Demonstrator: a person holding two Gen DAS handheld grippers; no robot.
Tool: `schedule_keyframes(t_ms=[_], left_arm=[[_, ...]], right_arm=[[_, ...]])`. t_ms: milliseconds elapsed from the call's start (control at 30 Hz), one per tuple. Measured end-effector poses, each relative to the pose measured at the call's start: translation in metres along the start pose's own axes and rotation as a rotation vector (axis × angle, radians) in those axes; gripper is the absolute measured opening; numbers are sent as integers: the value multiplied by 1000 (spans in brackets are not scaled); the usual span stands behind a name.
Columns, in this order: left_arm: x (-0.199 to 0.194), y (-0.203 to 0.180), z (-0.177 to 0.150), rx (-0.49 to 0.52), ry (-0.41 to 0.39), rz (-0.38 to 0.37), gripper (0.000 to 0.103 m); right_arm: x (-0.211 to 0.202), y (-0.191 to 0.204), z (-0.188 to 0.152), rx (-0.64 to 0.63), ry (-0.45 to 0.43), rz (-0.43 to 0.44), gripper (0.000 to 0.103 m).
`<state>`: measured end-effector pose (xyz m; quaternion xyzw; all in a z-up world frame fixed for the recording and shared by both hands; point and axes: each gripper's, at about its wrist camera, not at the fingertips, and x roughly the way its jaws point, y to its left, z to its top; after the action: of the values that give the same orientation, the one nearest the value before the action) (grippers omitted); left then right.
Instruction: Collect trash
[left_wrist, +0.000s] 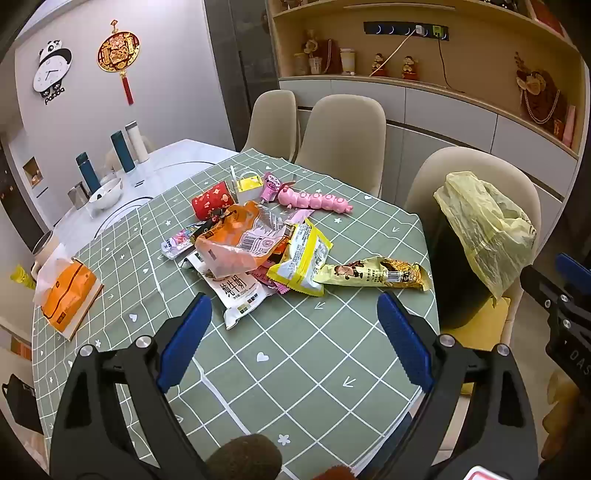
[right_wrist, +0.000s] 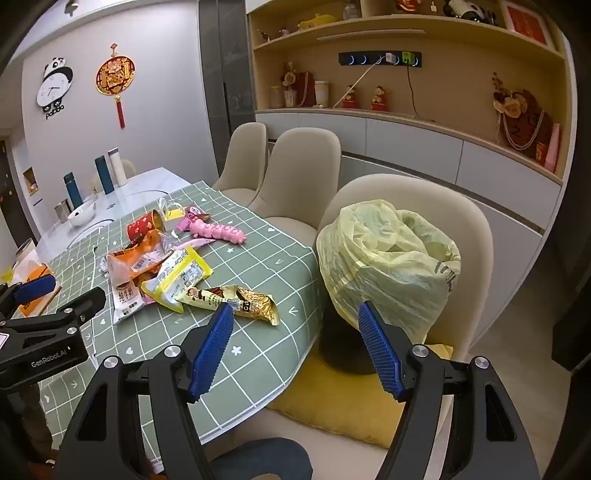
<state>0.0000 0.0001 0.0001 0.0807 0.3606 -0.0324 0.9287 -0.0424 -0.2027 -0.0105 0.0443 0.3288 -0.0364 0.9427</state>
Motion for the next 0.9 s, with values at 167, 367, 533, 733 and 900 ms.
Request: schedule_keyframes(t_ms=[167,367,533,733,900], left_arm=[[0,0,0,1,-2,-1,87],[0,-5,0,6,-13,-8,87],[1,-8,-1,9,-19,-11,87],[-1,-13,-3,8,-30,-12,87],[-2,-19,-7,9,-33,-9,87]], right_arm=[[1,-2,0,-3,-1,-6,66],[3,-6,0,4,1,-5,66],[-2,0,0,-2,-12,-15,66],[-4,1,2,-4,-15,-16,66],[-4,1,2,-4,-15,-17,66]])
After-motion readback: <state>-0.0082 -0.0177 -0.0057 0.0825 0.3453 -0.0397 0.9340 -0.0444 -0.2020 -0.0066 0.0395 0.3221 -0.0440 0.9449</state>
